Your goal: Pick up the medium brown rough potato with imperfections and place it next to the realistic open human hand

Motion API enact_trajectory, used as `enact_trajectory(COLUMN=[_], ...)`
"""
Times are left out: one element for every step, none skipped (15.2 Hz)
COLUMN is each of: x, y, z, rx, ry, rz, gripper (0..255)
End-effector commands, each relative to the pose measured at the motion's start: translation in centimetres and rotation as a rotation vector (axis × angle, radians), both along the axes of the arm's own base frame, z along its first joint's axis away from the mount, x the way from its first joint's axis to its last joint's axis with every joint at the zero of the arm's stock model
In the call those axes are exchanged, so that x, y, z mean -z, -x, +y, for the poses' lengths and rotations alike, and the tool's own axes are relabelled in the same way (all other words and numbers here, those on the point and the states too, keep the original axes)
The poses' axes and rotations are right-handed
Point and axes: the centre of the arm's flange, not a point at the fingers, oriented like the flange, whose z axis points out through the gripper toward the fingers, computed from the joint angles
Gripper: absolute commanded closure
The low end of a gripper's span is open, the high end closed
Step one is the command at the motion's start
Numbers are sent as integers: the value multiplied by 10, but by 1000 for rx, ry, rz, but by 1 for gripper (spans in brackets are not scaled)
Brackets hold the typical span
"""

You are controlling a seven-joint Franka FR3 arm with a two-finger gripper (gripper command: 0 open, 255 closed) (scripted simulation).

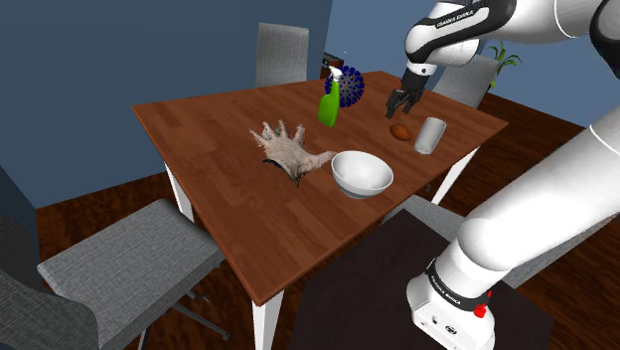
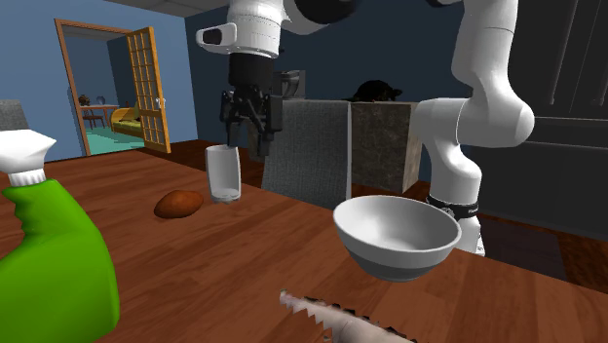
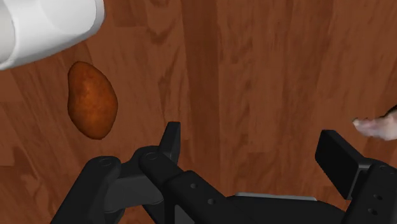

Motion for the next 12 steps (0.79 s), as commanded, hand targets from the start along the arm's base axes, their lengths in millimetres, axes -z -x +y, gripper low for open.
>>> enact_trajectory(x=[12, 19, 25, 32, 38, 45, 51, 57, 64, 70, 77, 83], y=[-8, -11, -13, -16, -18, -21, -23, -25, -28, -30, -32, -34], z=[-22, -33, -44, -55, -67, -78, -89, -100, -111, -123, -134, -145], rx=[3, 5, 7, 8, 10, 12, 14, 16, 18, 20, 22, 23], ry=[3, 4, 5, 7, 8, 9, 10, 11, 12, 13, 14, 15], rz=[7, 11, 14, 18, 22, 25, 29, 33, 36, 40, 43, 47], gripper=[0, 0, 0, 0, 0, 0, 0, 0, 0, 0, 0, 0])
